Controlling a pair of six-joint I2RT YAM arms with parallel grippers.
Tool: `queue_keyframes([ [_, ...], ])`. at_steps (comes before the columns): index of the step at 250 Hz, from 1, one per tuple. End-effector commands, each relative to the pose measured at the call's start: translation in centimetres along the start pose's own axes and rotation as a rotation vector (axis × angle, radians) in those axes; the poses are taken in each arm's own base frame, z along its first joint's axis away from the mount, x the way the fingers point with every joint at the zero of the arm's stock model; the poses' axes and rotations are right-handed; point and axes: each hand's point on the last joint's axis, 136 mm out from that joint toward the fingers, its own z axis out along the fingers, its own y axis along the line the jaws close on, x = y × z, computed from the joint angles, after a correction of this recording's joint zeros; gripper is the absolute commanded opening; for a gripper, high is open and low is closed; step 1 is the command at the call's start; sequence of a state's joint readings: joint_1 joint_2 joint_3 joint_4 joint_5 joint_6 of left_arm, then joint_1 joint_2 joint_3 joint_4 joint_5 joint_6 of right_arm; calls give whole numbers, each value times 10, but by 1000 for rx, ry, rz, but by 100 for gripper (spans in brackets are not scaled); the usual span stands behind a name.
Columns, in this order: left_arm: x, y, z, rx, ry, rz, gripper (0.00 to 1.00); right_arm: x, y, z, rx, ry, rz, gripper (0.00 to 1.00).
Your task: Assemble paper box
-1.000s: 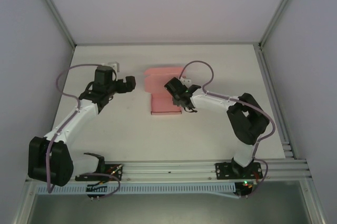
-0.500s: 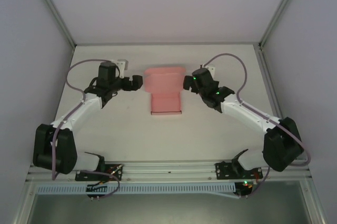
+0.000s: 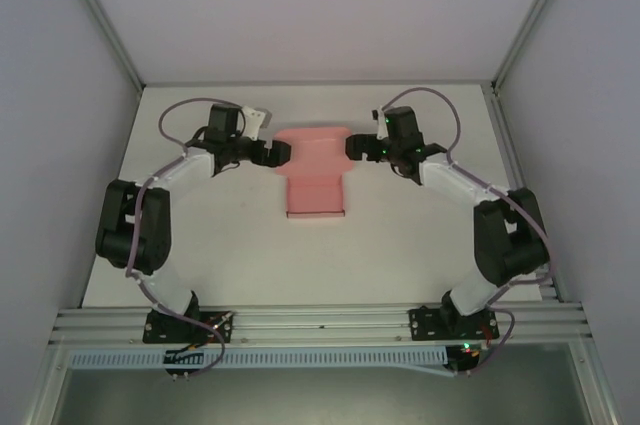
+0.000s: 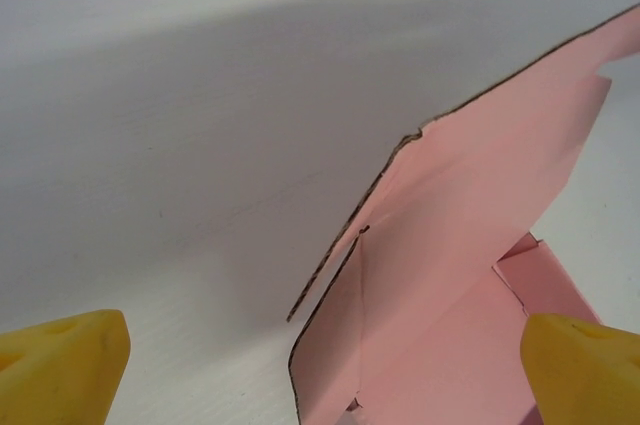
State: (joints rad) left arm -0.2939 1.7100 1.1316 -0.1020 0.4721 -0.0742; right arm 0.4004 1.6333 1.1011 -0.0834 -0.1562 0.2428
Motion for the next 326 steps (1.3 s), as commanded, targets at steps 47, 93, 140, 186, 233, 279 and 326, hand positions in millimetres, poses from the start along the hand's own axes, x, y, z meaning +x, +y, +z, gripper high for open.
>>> queue_keyframes([
  [47, 10, 16, 9, 89, 36, 21, 87, -2, 13, 32, -168, 87, -127, 91],
  [93, 11, 4, 14, 189, 54, 12, 72, 8, 16, 42, -211, 131, -132, 82],
  [140, 14, 3, 21, 212, 77, 24, 48, 9, 19, 48, -235, 141, -137, 75],
  [186, 12, -8, 24, 239, 76, 50, 33, 10, 26, 50, -279, 148, -125, 54],
  [233, 6, -17, 22, 241, 65, 71, 6, 11, 32, 43, -307, 153, -119, 16],
  [279, 0, -14, 21, 25, 71, 135, 0, 7, 26, 33, -224, 120, -133, 0],
  [326, -10, -19, 17, -217, 62, 176, 0, -1, 30, 23, -76, 55, -205, 0],
])
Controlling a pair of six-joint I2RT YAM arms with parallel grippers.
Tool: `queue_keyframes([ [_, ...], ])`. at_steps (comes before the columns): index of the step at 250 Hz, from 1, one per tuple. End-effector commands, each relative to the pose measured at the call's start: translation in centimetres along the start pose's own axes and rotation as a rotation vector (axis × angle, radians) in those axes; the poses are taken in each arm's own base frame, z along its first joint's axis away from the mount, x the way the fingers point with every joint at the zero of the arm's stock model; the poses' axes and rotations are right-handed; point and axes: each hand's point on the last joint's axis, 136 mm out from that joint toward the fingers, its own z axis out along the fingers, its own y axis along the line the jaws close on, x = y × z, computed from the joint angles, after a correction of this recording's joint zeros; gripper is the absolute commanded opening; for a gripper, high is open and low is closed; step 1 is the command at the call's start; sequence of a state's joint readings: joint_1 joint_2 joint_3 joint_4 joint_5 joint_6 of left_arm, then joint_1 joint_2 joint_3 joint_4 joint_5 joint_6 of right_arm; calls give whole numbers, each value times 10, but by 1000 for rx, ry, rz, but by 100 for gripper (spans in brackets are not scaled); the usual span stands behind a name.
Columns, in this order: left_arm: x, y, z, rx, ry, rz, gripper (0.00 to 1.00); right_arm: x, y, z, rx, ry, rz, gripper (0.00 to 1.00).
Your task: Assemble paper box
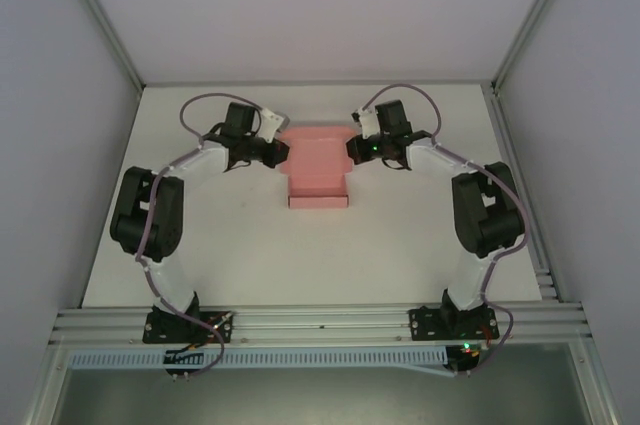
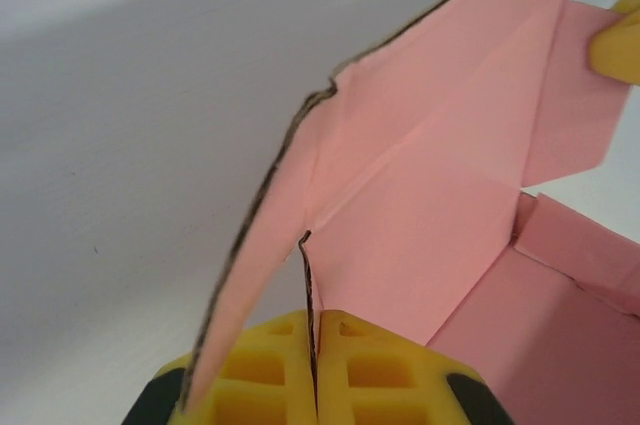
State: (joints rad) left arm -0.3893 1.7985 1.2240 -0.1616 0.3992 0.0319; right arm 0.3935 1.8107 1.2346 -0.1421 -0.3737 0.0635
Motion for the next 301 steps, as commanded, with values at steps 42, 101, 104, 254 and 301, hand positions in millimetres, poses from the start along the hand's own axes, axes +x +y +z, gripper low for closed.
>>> queue_keyframes([
  [42, -28, 3, -25, -425, -41, -17, 0, -29, 7, -30, 375, -141, -63, 0],
  [101, -54, -2, -32, -597, -226, -206, 0, -46, 18, -39, 507, -352, 185, 0],
  [104, -55, -2, -32, -598, -235, -213, 0, -48, 20, -39, 507, -365, 192, 0],
  [254, -69, 1, -20, -541, -359, -320, 0, -66, 33, -25, 503, -519, 269, 0],
  [301, -80, 1, -15, -444, -423, -336, 0, -81, 51, -24, 389, -618, 170, 0],
])
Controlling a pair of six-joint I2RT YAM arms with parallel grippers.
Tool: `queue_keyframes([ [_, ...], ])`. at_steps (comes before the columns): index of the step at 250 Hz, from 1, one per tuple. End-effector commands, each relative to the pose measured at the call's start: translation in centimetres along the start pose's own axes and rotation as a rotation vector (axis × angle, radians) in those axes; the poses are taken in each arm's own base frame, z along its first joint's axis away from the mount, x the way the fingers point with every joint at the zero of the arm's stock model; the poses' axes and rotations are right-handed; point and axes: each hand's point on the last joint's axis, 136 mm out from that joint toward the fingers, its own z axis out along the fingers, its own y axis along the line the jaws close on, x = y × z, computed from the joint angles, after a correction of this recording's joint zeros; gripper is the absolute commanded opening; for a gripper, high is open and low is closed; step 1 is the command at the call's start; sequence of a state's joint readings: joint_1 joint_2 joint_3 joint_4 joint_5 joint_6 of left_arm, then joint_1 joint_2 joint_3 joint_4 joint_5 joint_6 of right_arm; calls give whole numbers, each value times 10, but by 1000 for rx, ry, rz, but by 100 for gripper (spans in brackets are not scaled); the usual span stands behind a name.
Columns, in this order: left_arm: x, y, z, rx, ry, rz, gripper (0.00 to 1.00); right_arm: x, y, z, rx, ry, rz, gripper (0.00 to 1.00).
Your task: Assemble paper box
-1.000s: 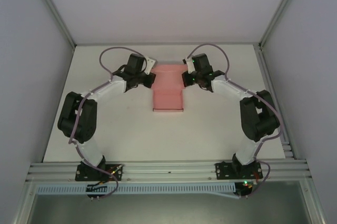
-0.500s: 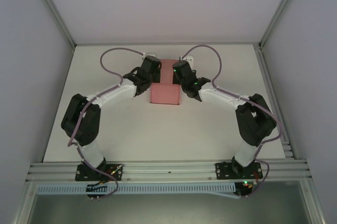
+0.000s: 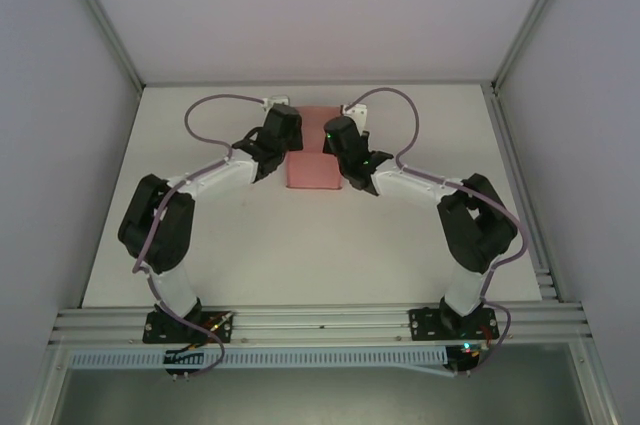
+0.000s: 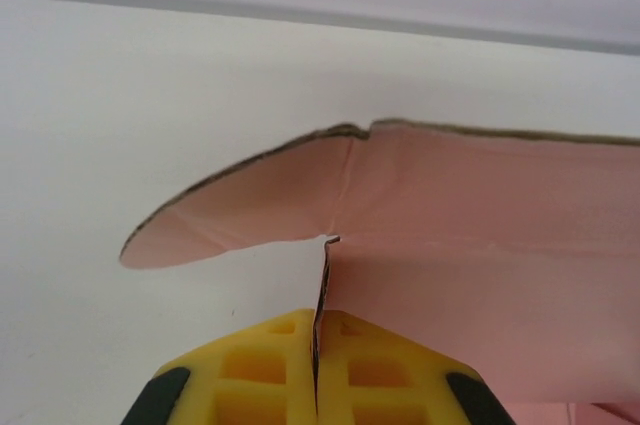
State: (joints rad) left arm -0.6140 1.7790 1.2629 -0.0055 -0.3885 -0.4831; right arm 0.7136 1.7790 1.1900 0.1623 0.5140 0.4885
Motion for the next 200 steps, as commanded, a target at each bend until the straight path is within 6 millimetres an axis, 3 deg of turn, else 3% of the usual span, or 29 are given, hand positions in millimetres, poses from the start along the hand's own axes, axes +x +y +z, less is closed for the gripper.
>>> queue_keyframes([
  [1, -13, -21, 1, 129, -66, -32, 0, -25, 24, -6, -134, -132, 5, 0],
  [30, -13, -28, 2, 198, -138, -13, 1, -24, 24, -2, -189, -196, -4, 0],
  [87, 6, -28, 2, 284, -181, -13, 6, 5, 21, 8, -234, -193, -39, 0],
  [146, 33, -32, -6, 353, -170, -79, 1, 34, 23, -6, -299, -204, -99, 0],
  [200, 60, -37, -20, 360, -163, -74, 0, 60, 16, -19, -198, -193, -175, 0],
])
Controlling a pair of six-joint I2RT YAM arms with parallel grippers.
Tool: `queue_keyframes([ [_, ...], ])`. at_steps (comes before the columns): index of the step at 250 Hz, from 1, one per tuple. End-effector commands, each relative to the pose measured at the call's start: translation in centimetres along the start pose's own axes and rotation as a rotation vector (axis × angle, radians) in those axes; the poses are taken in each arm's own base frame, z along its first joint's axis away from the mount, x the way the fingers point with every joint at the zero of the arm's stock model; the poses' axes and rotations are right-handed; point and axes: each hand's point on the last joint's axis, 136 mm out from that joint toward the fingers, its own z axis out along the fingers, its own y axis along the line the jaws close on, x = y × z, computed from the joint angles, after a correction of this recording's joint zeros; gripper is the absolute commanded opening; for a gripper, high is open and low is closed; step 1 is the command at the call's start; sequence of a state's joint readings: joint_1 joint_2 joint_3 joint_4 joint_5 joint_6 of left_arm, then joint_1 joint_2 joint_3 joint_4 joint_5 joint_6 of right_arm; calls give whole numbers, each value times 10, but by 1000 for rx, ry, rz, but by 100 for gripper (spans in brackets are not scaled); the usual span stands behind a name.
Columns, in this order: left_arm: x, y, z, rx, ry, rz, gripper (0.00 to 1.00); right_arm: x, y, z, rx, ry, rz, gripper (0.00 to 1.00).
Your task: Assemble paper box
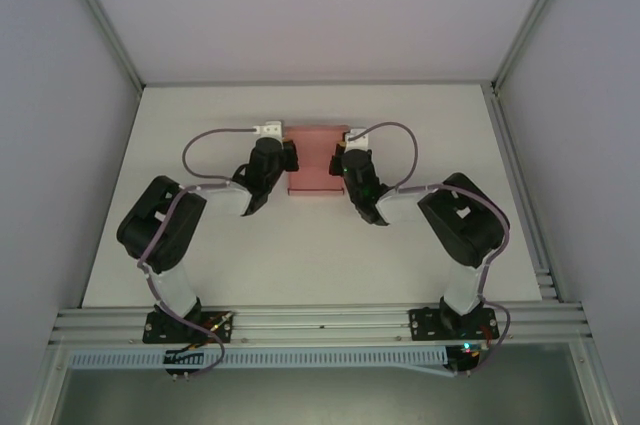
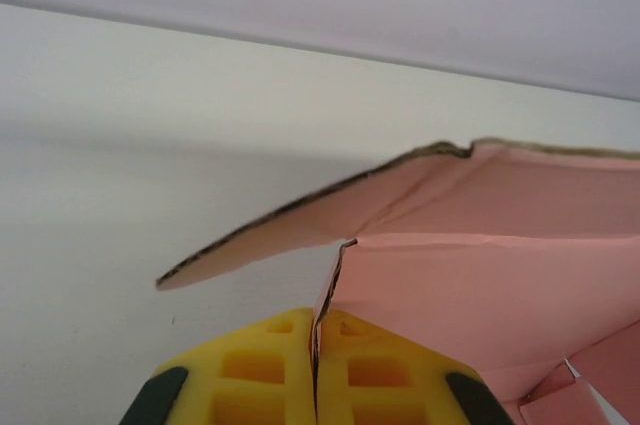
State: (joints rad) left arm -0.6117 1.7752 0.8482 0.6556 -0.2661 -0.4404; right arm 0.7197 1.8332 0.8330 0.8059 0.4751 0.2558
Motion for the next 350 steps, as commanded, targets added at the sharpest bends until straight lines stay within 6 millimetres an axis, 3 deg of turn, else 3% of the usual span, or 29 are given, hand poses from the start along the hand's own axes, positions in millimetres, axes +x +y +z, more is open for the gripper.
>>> queue_keyframes([
  [1, 10, -41, -17, 149, -2, -49, 0, 7, 34, -19, -79, -24, -47, 0],
  [50, 20, -47, -38, 176, -49, -32, 5, 16, 42, -42, -48, -113, -115, 2],
  [144, 45, -46, -71, 259, -125, -4, 7, 34, 42, -62, -43, -183, -144, 7],
  [170, 50, -44, -74, 261, -124, 6, 6, 36, 42, -67, -69, -176, -111, 13],
  [210, 52, -46, -71, 254, -116, -32, 6, 46, 45, -70, -98, -129, -83, 11],
  [262, 50, -67, -77, 301, -107, 0, 18, 47, 51, -69, -96, -78, -83, 10],
  [350, 66, -54, -86, 262, -23, 27, 16, 53, 39, -81, -76, -13, -84, 16],
])
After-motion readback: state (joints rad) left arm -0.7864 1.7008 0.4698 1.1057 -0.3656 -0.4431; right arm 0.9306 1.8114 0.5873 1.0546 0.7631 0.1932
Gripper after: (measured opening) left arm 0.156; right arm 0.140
